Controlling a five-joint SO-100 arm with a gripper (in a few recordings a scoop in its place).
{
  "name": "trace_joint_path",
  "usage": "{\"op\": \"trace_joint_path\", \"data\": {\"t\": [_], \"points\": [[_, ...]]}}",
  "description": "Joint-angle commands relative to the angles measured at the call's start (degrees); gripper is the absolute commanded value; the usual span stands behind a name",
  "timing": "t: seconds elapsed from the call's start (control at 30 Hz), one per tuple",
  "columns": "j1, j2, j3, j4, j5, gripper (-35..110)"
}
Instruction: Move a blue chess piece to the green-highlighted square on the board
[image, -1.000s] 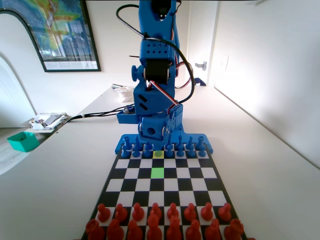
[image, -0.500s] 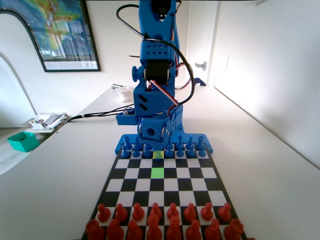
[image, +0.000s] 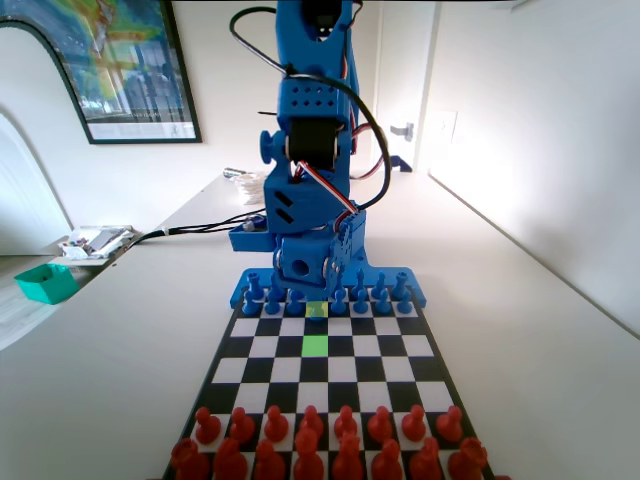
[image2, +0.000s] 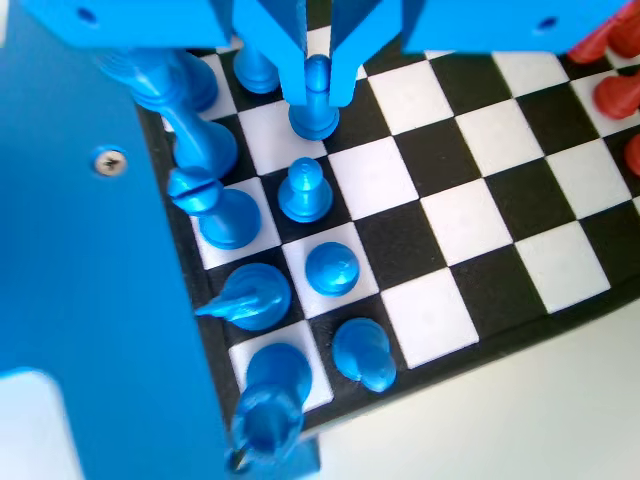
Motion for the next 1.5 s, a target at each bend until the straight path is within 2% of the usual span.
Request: {"op": "trace_joint_path", "data": {"t": [0.0, 0.3, 0.77, 1.2, 1.47], "points": [[1.23, 0.79, -3.43, 2.81, -6.5, 1], [1.14, -2.37, -11.16, 8.26, -4.39, 1], [0.53, -11.51, -22.06, 10.55, 0.44, 1], [-0.97, -14.24, -22.41, 7.47, 2.55, 1], [-1.23, -14.24, -21.36, 5.89, 2.11, 10]]}}
